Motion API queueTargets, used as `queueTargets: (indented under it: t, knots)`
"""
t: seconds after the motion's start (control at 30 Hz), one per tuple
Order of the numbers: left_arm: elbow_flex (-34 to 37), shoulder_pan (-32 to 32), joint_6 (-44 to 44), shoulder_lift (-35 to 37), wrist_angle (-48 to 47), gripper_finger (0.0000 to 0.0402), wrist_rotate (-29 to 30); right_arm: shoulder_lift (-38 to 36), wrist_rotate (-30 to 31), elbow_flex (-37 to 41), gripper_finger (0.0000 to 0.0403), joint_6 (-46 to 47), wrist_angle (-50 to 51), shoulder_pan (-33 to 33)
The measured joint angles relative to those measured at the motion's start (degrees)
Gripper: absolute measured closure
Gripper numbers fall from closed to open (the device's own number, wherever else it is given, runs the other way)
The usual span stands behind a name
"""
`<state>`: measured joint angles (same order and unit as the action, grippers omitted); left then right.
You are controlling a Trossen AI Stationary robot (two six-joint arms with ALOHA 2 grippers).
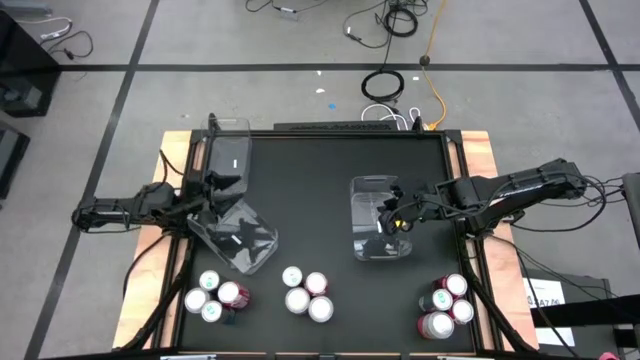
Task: Sort soda cans
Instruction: Move the top left transparent bin to the center
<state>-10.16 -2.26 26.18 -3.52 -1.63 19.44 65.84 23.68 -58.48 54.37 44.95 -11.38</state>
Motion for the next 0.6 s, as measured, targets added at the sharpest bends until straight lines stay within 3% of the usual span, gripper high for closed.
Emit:
queueTargets:
  t: [0.27,0.5,0.6]
  knots:
    - [-11.60,0.00,-7.12,-13.71,-11.38,0.0004,2.41,0.00,0.00,0.00,0.0271,-0.07,0.10,0.00]
    - [-18.13,0.00,-7.01,-25.79,-14.65,0.0004,2.94,0.00,0.01,0.00,0.0271,-2.47,0.31,0.00]
    - [-20.30,0.22,-4.91,-29.60,-16.18,0.0004,6.76,0.00,0.01,0.00,0.0271,-2.62,0.31,0.00]
